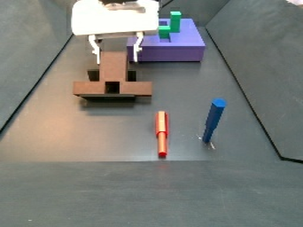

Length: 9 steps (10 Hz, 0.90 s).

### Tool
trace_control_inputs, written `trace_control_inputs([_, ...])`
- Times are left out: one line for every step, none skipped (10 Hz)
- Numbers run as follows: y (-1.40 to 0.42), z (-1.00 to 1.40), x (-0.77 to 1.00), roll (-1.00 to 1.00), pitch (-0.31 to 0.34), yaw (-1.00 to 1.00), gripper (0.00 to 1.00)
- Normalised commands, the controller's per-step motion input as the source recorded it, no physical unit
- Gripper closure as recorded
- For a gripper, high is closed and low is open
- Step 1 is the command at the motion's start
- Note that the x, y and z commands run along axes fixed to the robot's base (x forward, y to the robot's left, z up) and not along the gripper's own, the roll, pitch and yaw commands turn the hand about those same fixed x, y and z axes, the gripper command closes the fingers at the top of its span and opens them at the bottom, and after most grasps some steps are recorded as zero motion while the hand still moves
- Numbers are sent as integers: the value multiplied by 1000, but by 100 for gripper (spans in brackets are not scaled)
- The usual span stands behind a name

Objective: Pick up the brown object. Move up. Place the brown object on the fixture. Regrasp the brown object. Move to above the board. Insert the brown object.
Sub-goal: Regrasp the brown object.

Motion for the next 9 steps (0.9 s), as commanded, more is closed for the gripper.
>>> trace_control_inputs([0,0,0,0,0,0,0])
trace_control_inputs([0,0,0,0,0,0,100])
trace_control_inputs([0,0,0,0,0,0,100])
trace_control_inputs([0,0,0,0,0,0,100])
trace_control_inputs([0,0,0,0,0,0,100])
trace_control_inputs([0,0,0,0,0,0,100])
trace_control_inputs([0,0,0,0,0,0,100])
trace_control_inputs([0,0,0,0,0,0,100])
trace_control_inputs([0,0,0,0,0,0,100])
